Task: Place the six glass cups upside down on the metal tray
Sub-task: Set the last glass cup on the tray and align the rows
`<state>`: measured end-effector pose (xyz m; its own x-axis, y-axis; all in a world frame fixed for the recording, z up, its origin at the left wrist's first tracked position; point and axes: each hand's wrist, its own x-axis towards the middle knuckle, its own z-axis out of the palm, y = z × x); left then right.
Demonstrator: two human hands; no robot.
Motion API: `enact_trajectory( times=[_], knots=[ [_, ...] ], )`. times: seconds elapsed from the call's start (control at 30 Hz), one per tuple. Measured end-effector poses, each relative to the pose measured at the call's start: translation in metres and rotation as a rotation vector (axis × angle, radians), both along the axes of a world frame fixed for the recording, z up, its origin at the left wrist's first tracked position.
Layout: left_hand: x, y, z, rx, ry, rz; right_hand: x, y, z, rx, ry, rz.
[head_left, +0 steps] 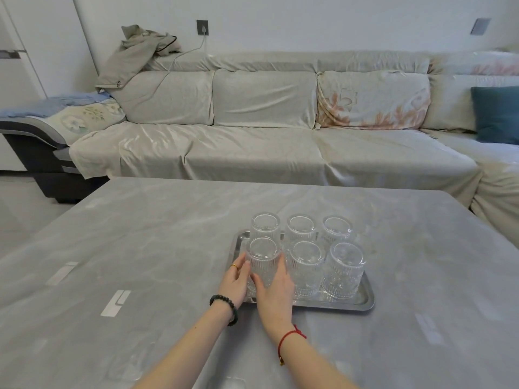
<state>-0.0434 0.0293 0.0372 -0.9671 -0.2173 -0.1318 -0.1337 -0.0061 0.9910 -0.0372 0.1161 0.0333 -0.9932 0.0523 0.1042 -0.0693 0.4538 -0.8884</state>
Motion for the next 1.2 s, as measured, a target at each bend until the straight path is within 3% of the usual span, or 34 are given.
enact_trajectory(
  times=[0.13,0.3,0.57,0.97,1.2],
  knots=[
    [0.004,-0.004,-0.004,-0.169,0.049,-0.015,0.013,0.006,0.001,-0.083,0.073,-0.016],
    [0.016,-0.021,-0.017,-0.427,0.085,-0.003,0.026,0.055,-0.002,-0.153,0.374,-0.202],
    [0.023,-0.026,-0.027,-0.612,0.079,-0.011,0.023,0.071,-0.017,-0.254,0.064,-0.195],
    [0.022,-0.03,-0.03,-0.653,0.022,-0.082,0.016,0.063,-0.017,-0.345,0.037,-0.221],
    [0.024,-0.031,-0.03,-0.651,0.014,-0.102,0.015,0.096,-0.011,-0.222,0.374,-0.443]
  ],
)
